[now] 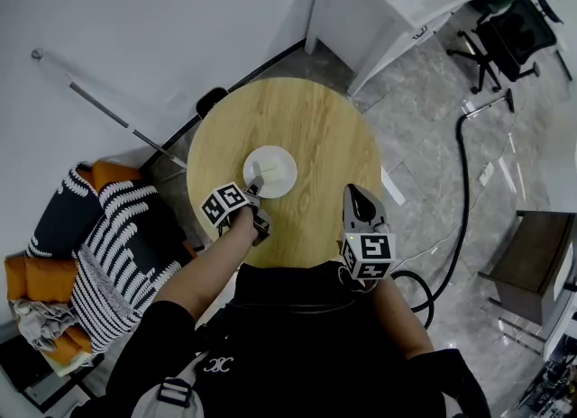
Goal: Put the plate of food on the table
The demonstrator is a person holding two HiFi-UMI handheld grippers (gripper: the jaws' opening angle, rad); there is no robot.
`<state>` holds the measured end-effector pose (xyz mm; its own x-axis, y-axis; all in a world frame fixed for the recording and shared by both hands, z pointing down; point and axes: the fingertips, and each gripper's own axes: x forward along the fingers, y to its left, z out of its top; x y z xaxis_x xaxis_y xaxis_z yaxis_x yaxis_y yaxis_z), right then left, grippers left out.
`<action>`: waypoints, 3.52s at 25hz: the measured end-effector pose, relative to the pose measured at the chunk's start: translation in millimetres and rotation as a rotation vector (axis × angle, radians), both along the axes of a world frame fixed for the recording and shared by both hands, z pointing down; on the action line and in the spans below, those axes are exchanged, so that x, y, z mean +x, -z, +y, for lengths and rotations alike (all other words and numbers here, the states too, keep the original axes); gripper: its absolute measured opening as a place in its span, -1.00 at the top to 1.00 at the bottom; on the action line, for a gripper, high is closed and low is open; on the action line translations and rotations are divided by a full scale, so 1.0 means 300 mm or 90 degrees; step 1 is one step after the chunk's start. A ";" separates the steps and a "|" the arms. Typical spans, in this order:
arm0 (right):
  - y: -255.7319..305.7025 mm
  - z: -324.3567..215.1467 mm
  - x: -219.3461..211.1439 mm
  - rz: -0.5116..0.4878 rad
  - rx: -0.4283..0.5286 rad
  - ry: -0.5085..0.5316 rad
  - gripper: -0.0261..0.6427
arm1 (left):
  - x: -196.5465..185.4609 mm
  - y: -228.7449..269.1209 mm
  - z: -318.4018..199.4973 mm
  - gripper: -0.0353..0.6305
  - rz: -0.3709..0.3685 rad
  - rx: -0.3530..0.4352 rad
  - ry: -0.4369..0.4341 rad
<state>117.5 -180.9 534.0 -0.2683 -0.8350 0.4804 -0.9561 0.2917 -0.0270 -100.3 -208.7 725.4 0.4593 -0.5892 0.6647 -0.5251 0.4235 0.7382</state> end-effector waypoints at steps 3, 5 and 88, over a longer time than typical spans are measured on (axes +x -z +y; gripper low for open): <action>0.002 0.005 -0.002 -0.006 0.000 0.001 0.90 | -0.012 0.002 0.009 0.37 -0.042 -0.018 0.018; 0.000 0.008 -0.001 -0.009 -0.001 0.001 0.90 | -0.012 0.001 0.009 0.35 -0.058 -0.021 0.014; 0.090 -0.046 -0.302 -0.057 0.083 0.140 0.90 | 0.055 0.636 0.104 0.87 -0.329 0.489 -0.340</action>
